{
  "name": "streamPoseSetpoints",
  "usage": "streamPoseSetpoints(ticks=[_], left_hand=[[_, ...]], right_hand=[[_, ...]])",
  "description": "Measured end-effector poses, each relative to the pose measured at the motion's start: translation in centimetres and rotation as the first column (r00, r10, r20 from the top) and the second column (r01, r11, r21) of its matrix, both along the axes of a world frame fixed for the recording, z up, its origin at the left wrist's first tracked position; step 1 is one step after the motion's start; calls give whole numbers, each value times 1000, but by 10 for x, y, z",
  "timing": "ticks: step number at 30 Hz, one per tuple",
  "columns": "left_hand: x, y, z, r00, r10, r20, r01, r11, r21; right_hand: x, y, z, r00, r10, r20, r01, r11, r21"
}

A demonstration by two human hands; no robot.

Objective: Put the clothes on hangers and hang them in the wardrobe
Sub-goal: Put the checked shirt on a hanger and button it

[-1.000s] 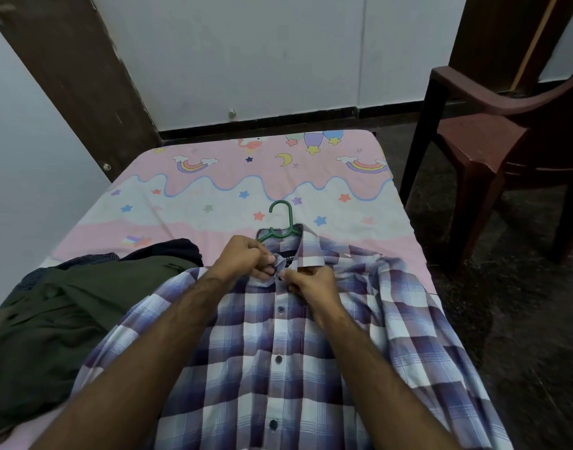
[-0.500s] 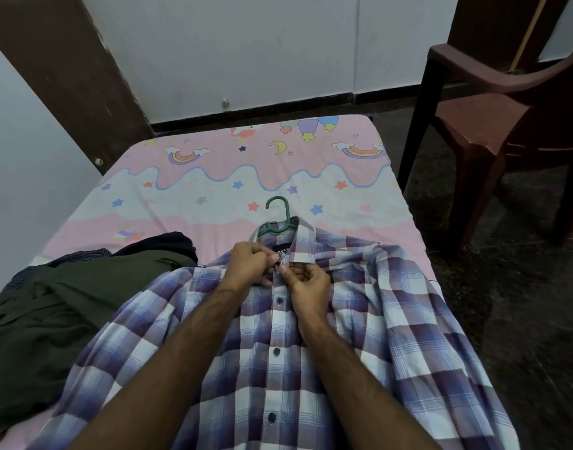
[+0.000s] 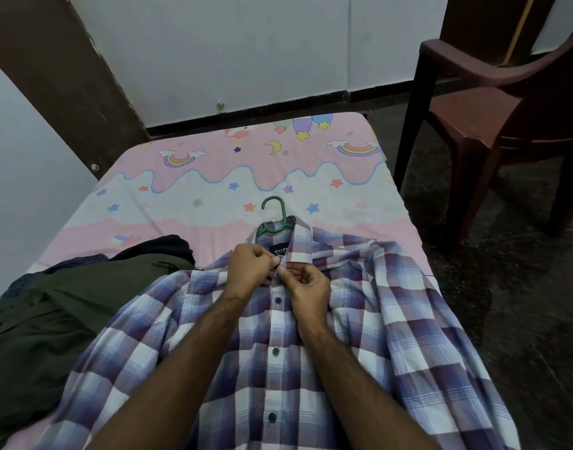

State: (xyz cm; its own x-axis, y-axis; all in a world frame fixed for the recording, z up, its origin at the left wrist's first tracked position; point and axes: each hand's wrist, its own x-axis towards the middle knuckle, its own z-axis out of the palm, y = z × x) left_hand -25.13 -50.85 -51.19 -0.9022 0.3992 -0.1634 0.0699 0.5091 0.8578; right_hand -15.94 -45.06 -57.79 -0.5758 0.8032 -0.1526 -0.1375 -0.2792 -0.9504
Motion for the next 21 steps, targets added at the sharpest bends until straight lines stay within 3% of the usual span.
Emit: streamPoseSetpoints(ticks=[7,12,17,21], left_hand=[[-2,3,0,999,-30,-15,30,1000,-2],[1,-10,2,980,-183,-72,181,983,-43],[-1,-14,1,847,-399,-350,307,907,-289],[-6,-11,1,749,-508,-426,331,843,-425]], right_hand=[[4,1,-4,1000,15,-12,-14,998,56],[0,-1,-3,999,-30,34,27,996,85],[-1,-1,-1,990,-51,131,31,988,150],[-3,-4,-1,987,-9,162,-19,986,168]])
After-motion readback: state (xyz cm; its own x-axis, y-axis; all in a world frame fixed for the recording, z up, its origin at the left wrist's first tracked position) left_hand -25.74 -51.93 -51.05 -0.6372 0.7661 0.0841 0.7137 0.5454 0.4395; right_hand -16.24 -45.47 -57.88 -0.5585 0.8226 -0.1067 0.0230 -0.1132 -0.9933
